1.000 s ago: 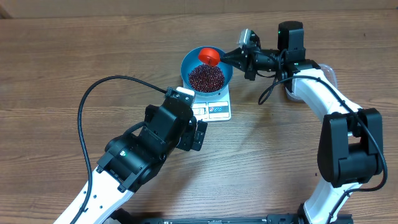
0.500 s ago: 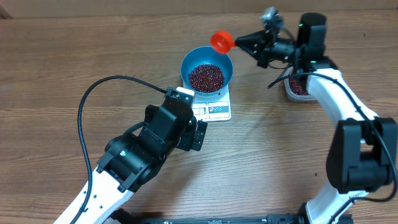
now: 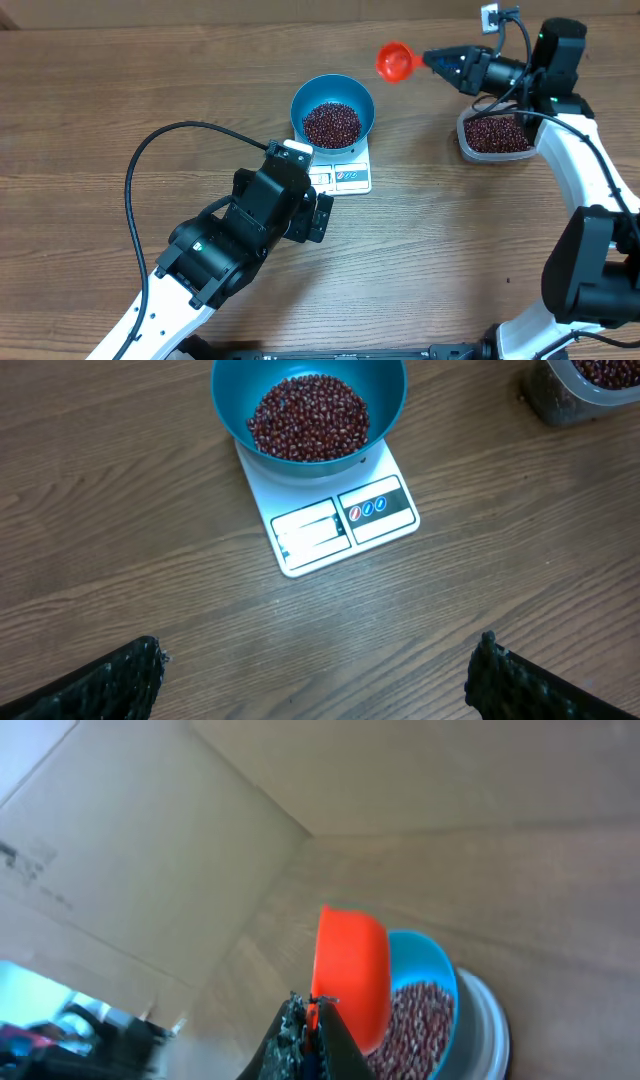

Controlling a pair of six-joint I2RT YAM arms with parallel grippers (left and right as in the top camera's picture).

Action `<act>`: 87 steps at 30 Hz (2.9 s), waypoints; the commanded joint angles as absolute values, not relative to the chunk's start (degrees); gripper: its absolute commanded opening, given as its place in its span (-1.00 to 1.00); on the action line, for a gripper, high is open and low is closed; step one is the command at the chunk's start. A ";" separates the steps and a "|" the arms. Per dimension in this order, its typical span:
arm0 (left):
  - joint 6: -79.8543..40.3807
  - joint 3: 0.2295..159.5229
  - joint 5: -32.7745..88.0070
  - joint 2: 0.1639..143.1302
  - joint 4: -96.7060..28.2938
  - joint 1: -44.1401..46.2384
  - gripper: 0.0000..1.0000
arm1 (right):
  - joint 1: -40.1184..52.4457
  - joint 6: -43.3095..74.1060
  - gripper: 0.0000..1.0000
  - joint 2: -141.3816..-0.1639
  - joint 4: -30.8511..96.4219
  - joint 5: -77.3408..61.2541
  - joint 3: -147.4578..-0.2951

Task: Scoop item into bowl and weigh 150g on scale
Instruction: 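Carry the empty scoop back right over the bean container, then lower the red scoop into the beans and drag it to fill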

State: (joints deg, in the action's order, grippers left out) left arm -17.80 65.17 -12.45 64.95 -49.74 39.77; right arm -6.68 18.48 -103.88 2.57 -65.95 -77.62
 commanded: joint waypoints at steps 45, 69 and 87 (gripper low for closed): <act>-16.73 65.08 -12.16 65.25 -49.50 39.75 0.99 | -8.32 0.27 -0.93 -90.43 45.12 8.49 -78.81; -16.73 65.08 -12.16 65.25 -49.50 39.75 0.99 | -7.18 -2.02 -0.93 -102.76 41.23 8.12 -78.72; -16.73 65.08 -12.16 65.25 -49.50 39.75 0.99 | -7.18 -7.66 -0.93 -103.44 40.82 -8.36 -78.72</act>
